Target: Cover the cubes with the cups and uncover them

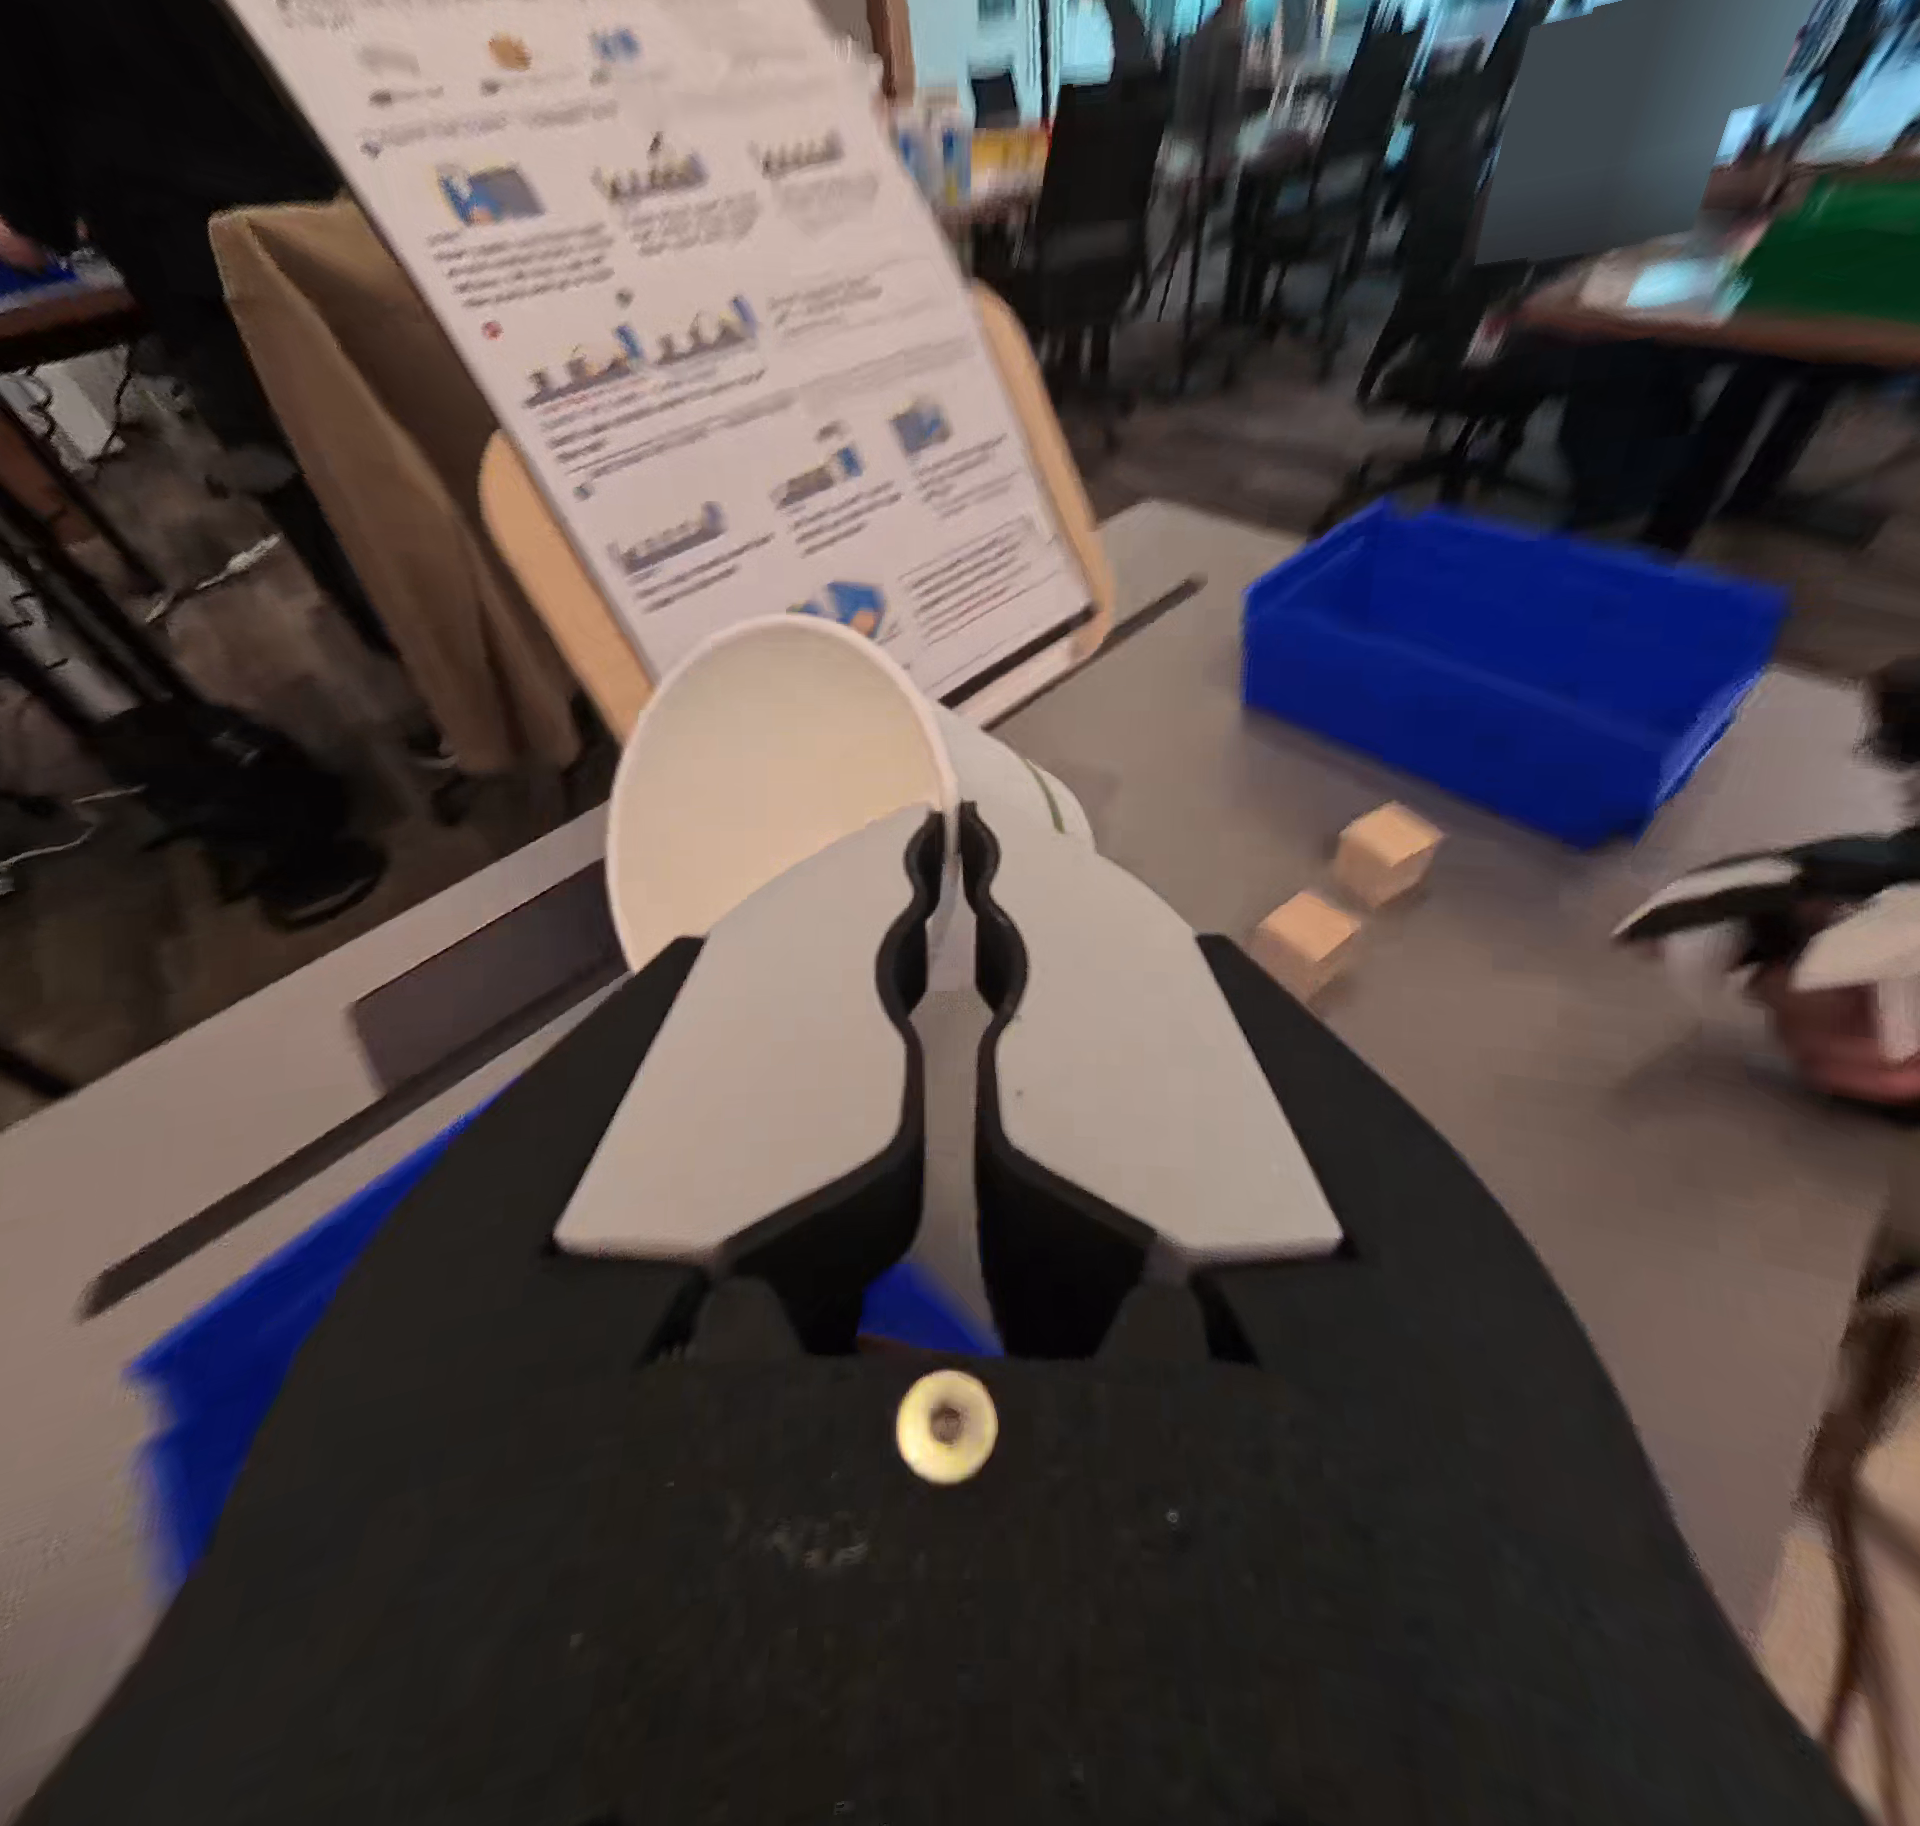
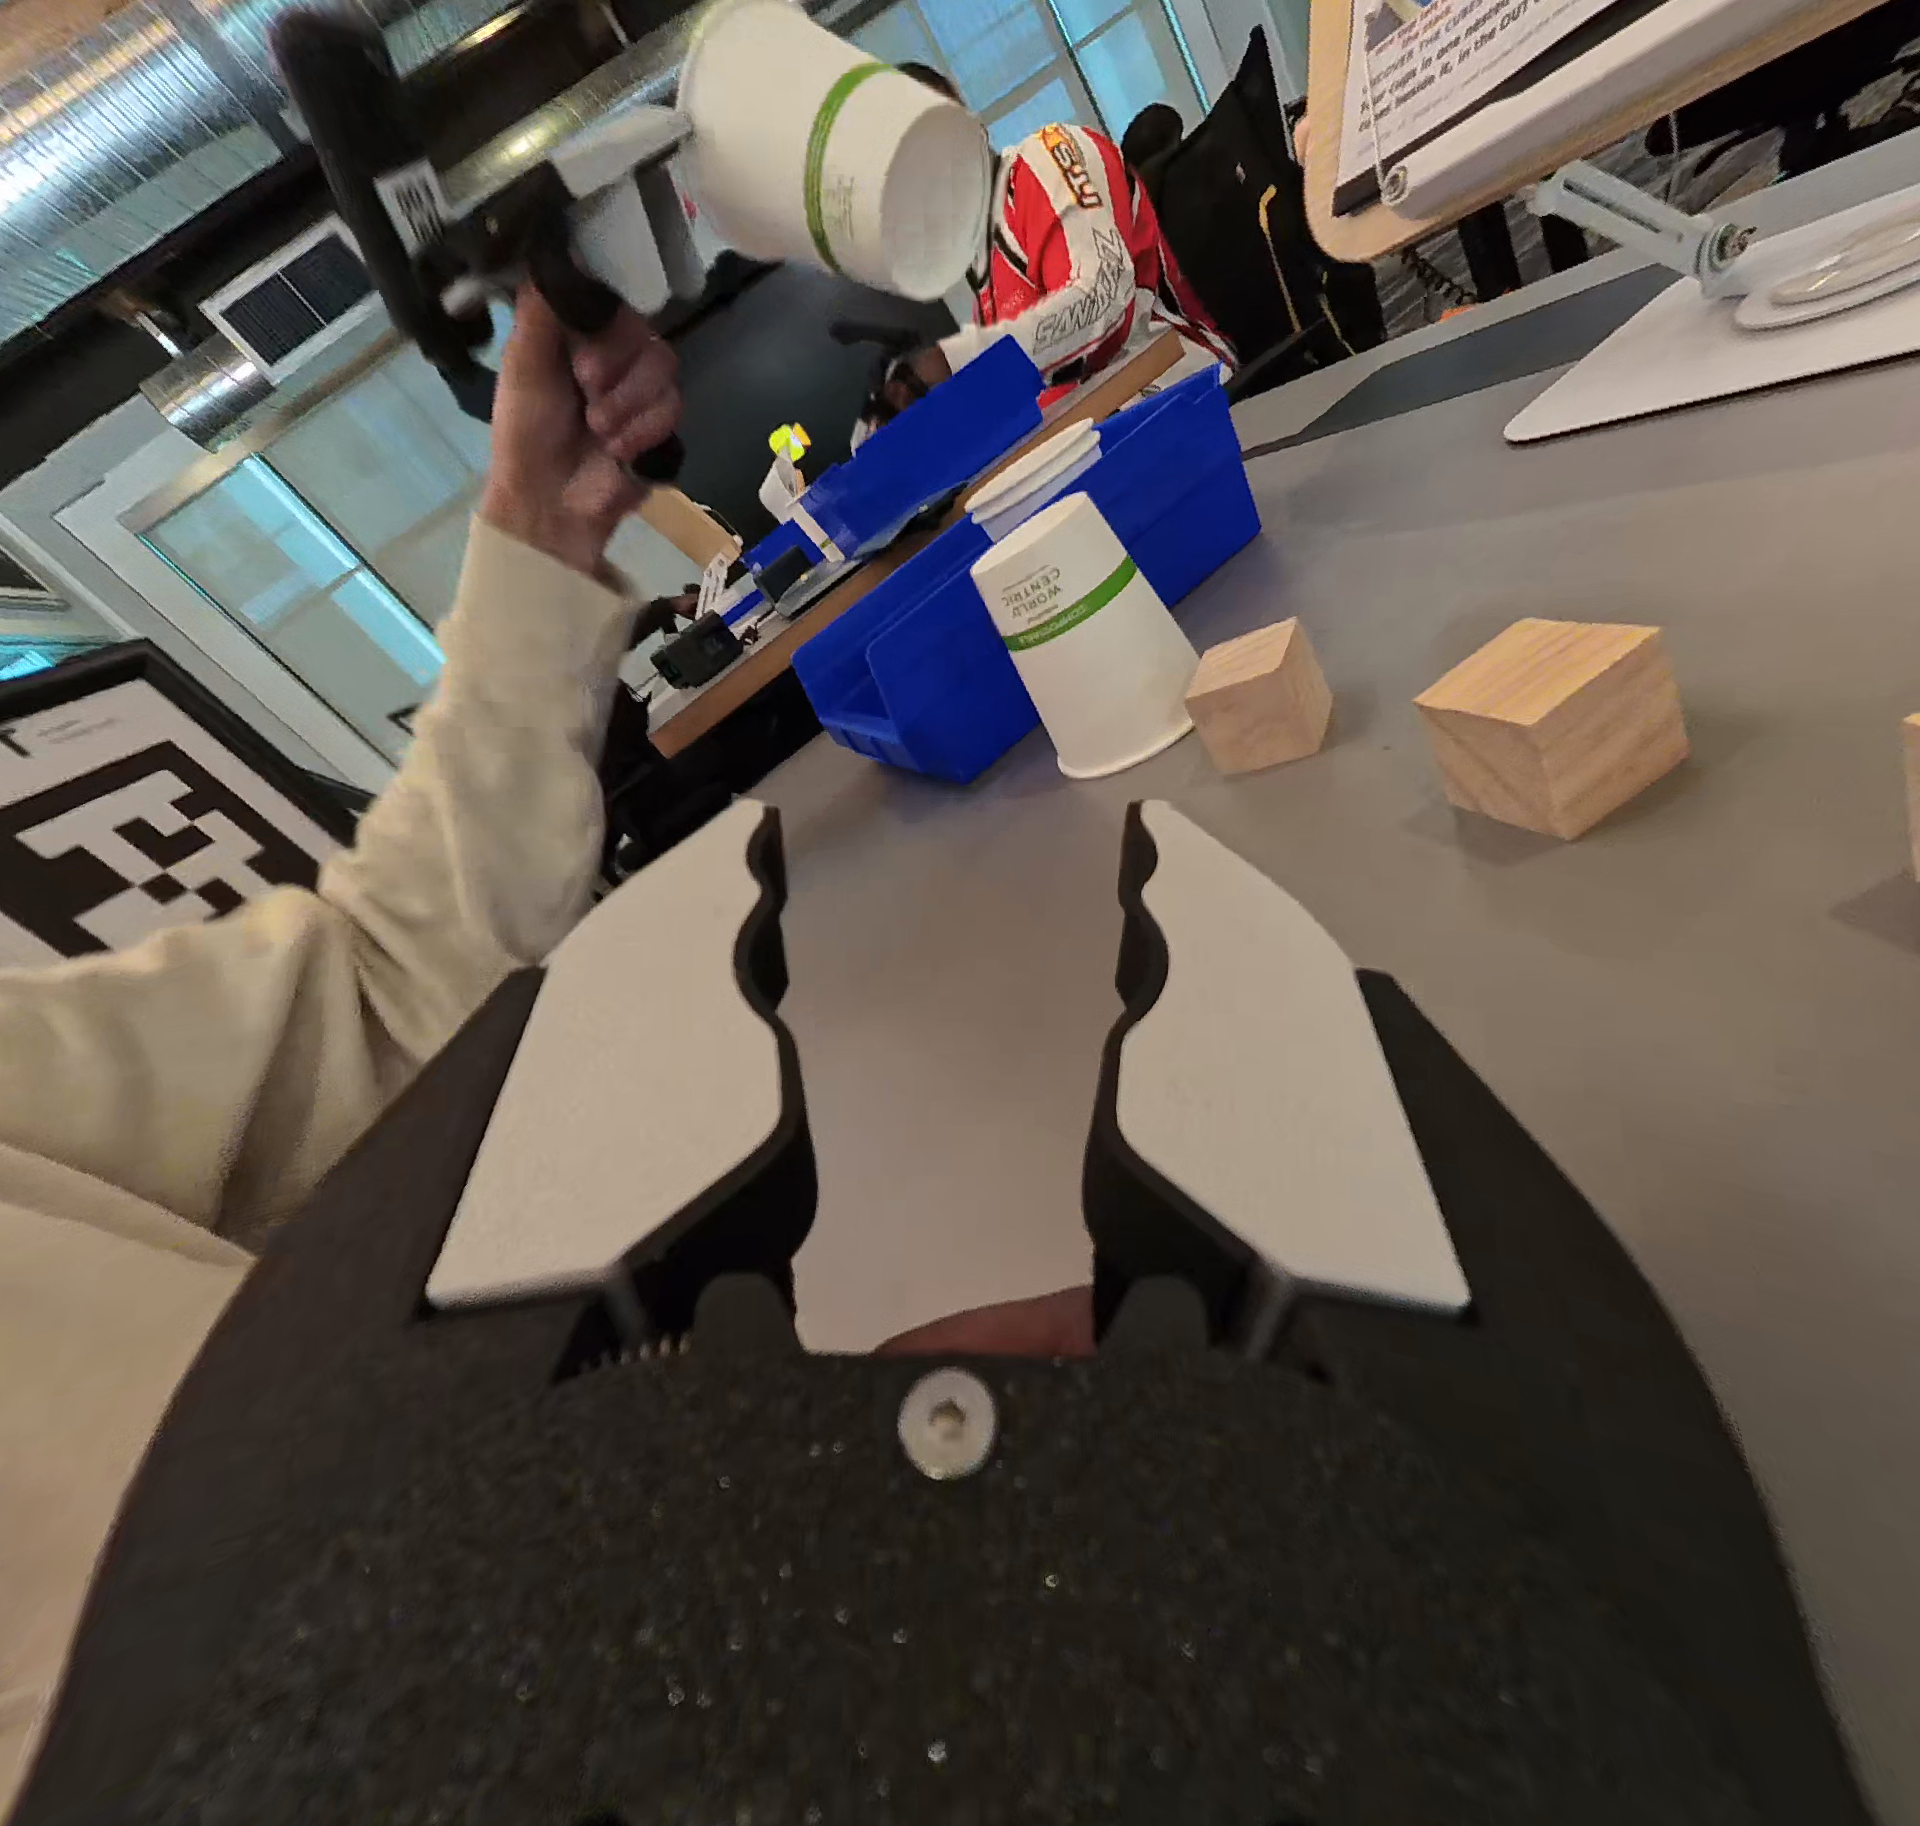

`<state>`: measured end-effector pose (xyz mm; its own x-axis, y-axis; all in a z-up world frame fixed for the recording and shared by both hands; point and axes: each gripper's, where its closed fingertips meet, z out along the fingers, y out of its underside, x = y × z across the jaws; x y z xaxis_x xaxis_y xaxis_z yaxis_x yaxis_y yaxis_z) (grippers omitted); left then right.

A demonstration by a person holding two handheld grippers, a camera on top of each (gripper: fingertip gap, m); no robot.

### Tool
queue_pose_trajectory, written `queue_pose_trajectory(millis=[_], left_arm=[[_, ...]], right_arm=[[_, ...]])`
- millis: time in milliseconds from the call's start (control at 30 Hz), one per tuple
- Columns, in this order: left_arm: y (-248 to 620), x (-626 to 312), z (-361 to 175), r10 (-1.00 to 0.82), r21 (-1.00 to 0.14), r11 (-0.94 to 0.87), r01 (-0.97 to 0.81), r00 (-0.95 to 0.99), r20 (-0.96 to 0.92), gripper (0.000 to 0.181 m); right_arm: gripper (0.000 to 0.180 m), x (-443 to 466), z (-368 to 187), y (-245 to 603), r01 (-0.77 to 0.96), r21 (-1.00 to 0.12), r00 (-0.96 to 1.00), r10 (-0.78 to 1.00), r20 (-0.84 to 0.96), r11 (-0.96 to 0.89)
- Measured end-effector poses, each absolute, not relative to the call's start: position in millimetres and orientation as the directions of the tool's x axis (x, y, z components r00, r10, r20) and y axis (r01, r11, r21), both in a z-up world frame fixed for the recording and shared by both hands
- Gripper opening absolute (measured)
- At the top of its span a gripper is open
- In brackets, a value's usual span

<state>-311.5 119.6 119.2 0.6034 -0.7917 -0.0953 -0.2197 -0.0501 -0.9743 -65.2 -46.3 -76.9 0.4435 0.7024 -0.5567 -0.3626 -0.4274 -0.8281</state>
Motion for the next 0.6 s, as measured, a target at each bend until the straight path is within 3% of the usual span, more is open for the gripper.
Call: queue_pose_trajectory(millis=[200,367,600], left_arm=[[48,-218,68,-0.878,-0.970,-0.224,0.089,0.413,0.241,0.003],[24,-176,35,-0.896,-0.943,-0.297,0.152,0.297,0.331,0.002],[12,-163,23,-0.871,-0.874,-0.442,0.200,0.135,0.472,0.003]], right_arm=[[0.071,-88,-49,-23,-0.434,-0.769,0.286,0.738,-0.611,-0.468],[0.090,-105,-40,-1,-0.433,-0.785,0.284,0.759,-0.585,-0.443],[0.096,-117,-44,14,-0.434,-0.819,0.333,0.779,-0.532,-0.374]])
